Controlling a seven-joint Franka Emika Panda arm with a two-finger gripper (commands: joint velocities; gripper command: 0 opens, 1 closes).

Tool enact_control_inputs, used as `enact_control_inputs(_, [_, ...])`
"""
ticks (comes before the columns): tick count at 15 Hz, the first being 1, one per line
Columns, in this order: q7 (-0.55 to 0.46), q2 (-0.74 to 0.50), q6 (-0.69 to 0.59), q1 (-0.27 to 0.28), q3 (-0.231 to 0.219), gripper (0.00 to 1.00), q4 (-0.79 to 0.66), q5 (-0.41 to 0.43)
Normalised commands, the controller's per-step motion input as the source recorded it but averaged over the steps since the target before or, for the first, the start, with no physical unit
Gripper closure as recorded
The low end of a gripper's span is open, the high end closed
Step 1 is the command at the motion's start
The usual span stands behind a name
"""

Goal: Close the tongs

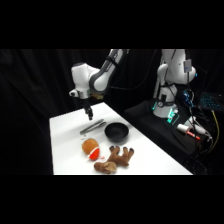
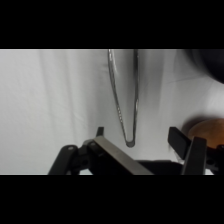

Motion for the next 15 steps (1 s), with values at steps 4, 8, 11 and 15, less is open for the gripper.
enact_control_inputs(4, [-0.19, 0.12, 0.24, -0.054, 0.076, 0.00, 0.01, 0.059])
enact_control_inputs(8, [-0.19, 0.11, 0.21, -0.085, 0.044, 0.00, 0.04, 0.014])
enact_control_inputs(11, [-0.22, 0.09, 0.16, -0.143, 0.068, 0.00, 0.05, 0.054])
enact_control_inputs(15, [-0.24, 0.09, 0.12, -0.151, 0.117, 0.00, 0.04, 0.099])
